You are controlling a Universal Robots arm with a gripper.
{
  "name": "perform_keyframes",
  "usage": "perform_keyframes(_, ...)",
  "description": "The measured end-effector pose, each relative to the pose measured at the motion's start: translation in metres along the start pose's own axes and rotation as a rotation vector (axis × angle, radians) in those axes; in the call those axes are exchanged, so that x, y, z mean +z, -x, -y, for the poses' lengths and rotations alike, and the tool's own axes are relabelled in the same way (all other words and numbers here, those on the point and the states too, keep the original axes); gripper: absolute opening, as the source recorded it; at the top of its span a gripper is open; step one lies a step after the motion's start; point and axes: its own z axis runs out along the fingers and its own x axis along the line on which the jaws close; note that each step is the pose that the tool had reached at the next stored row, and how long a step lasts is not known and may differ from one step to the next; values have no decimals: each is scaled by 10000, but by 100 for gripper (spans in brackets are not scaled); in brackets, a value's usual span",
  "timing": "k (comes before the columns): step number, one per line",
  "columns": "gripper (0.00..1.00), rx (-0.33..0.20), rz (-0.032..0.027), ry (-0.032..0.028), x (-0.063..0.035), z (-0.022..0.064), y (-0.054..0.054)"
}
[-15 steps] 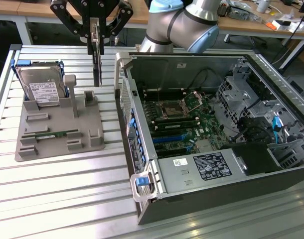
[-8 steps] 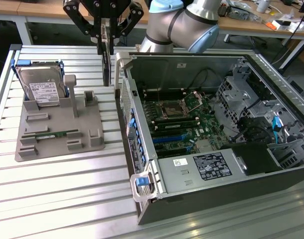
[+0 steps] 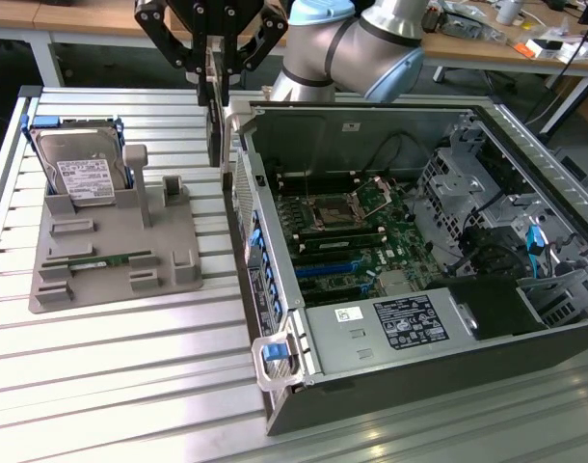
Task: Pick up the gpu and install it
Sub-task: 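Pick up the gpu and move the gpu toward the slot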
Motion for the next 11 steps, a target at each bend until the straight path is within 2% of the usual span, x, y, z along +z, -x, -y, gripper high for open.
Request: perform_keyframes(11,26,0,1,0,2,-1,143)
